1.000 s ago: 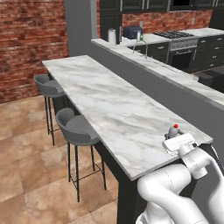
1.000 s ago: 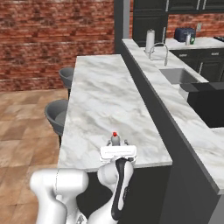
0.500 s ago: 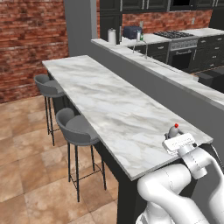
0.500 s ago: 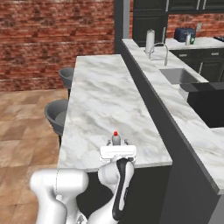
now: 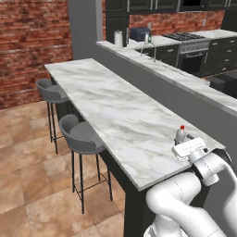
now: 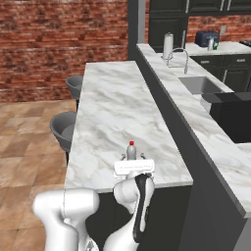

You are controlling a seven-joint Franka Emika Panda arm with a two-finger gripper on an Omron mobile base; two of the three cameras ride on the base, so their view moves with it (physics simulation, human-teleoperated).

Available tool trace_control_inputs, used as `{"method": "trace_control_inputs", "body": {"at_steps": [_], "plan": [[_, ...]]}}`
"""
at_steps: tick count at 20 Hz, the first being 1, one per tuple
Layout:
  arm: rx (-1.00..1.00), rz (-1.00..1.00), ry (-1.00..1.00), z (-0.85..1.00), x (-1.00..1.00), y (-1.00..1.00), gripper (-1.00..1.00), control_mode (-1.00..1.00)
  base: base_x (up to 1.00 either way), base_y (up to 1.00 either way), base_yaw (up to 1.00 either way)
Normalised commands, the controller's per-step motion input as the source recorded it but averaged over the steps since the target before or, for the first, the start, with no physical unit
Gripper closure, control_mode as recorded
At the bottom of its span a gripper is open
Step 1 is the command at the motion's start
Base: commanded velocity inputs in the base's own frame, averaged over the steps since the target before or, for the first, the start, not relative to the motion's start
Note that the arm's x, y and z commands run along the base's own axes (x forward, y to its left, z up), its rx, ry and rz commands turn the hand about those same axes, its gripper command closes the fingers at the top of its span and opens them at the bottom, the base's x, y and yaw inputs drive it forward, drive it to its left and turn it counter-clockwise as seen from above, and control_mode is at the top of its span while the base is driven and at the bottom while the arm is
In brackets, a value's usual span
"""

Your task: Move the drinks to the dining counter.

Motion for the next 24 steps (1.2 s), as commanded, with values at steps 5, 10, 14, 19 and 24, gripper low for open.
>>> {"method": "trace_control_inputs", "body": {"at_steps": [5, 10, 14, 19, 24], "plan": [[0.0, 0.0, 0.0, 0.11, 0.05, 0.0, -1.0, -1.0, 0.0, 0.0, 0.0], [0.0, 0.0, -0.02, 0.13, -0.01, 0.0, -1.0, -1.0, 0.0, 0.0, 0.0], [0.0, 0.0, -0.12, 0.27, -0.21, 0.0, -1.0, -1.0, 0.0, 0.0, 0.0], [0.0, 0.0, -0.17, 0.43, -0.24, 0.0, -1.0, -1.0, 0.0, 0.0, 0.0], [0.0, 0.0, -0.11, 0.7, -0.43, 0.0, -1.0, -1.0, 0.0, 0.0, 0.0]]}}
